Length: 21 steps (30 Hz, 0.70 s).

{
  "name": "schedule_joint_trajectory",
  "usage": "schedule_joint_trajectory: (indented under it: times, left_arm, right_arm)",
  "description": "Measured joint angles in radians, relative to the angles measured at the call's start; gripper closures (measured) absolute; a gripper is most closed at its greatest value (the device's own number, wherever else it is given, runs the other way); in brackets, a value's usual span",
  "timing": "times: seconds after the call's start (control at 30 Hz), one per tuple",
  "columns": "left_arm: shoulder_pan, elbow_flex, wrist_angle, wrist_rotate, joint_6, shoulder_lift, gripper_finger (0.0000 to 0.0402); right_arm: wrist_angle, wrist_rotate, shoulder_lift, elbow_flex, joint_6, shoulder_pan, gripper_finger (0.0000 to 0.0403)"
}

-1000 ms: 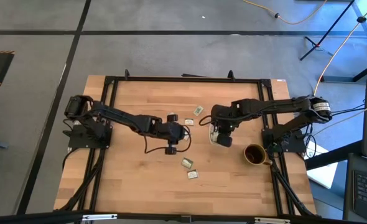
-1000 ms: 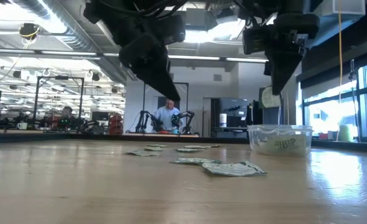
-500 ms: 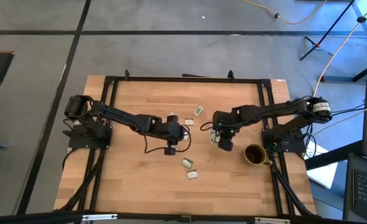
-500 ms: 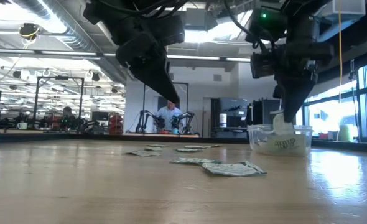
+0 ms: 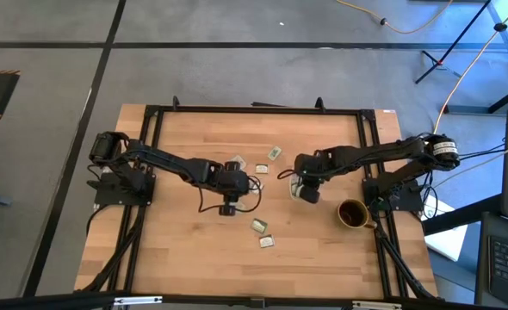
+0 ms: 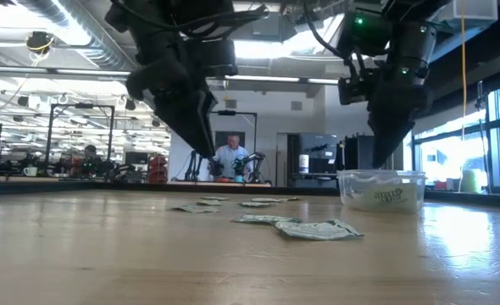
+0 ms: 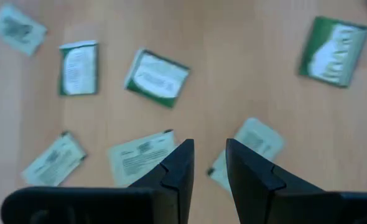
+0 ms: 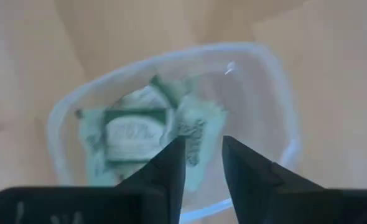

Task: Pick and place items into bin
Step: Put the stevia packet into the transparent bin

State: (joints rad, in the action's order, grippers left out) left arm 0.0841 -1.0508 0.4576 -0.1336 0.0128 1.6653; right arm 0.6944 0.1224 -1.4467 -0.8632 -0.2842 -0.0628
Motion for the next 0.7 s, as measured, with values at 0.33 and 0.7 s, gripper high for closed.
schedule_joint_trajectory:
  times: [0.33,0.7]
  left_arm:
    - [0.049,0.000,-0.088,0.105,0.076,0.081,0.0335]
    - [0.062,-0.002,-0.154,0.064,0.078,0.148,0.0329]
  right_arm:
    - [-0.003,0.030,0.000,-0.038,0.004,0.000,0.0291]
    - [-0.004,0.027,0.000,-0.038,0.002,0.000,0.0291]
